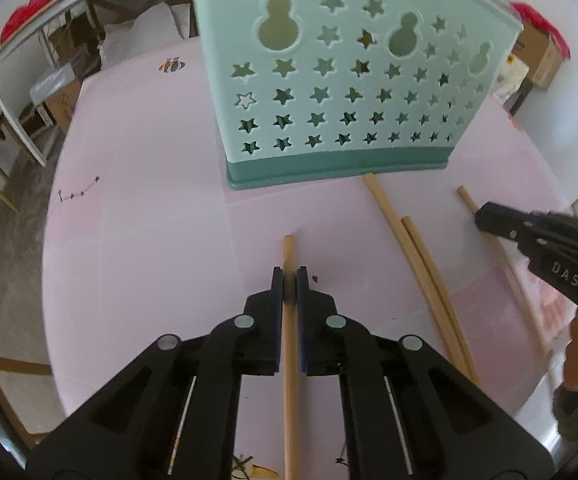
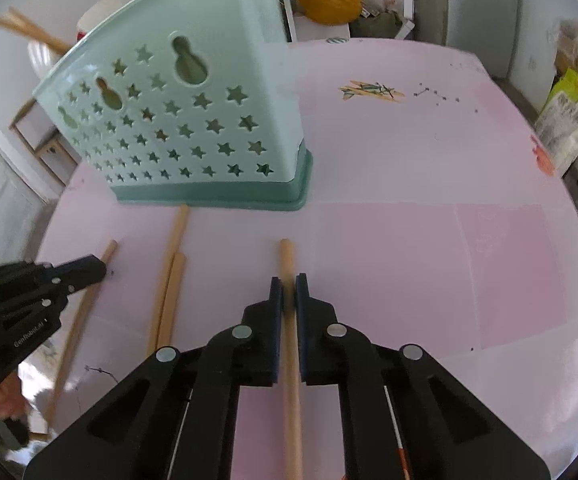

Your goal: Organize utensils

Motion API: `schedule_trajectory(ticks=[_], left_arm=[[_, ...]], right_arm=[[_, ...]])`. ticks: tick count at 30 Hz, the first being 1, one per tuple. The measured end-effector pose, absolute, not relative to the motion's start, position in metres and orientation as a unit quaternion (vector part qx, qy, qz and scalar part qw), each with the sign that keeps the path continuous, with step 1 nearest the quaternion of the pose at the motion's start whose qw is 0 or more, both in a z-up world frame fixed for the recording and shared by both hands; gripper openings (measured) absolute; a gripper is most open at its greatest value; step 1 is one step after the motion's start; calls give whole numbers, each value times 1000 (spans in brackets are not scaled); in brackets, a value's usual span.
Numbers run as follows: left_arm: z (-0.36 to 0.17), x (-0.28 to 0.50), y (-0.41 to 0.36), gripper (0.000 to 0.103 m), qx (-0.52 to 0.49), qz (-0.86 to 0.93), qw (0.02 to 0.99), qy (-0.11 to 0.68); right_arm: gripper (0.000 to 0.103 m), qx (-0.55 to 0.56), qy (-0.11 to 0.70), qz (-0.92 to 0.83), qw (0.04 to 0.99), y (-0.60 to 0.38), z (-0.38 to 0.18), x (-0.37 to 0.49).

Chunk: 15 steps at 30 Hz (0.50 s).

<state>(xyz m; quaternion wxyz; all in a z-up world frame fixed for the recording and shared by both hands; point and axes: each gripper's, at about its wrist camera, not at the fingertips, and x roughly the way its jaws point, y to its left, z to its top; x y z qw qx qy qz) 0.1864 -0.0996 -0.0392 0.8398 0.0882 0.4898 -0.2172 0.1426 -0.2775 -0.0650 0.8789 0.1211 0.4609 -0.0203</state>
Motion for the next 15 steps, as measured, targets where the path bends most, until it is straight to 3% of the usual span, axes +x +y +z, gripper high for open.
schedule_trajectory(ticks=[6, 15], left_arm=[[-18, 180, -85, 5, 52, -231, 855, 461], [35, 161, -63, 5, -7, -258, 879, 401]], right_arm=[[7, 152, 445, -14, 883, -292, -57, 137], [7, 185, 363, 15, 913, -308, 5, 111]])
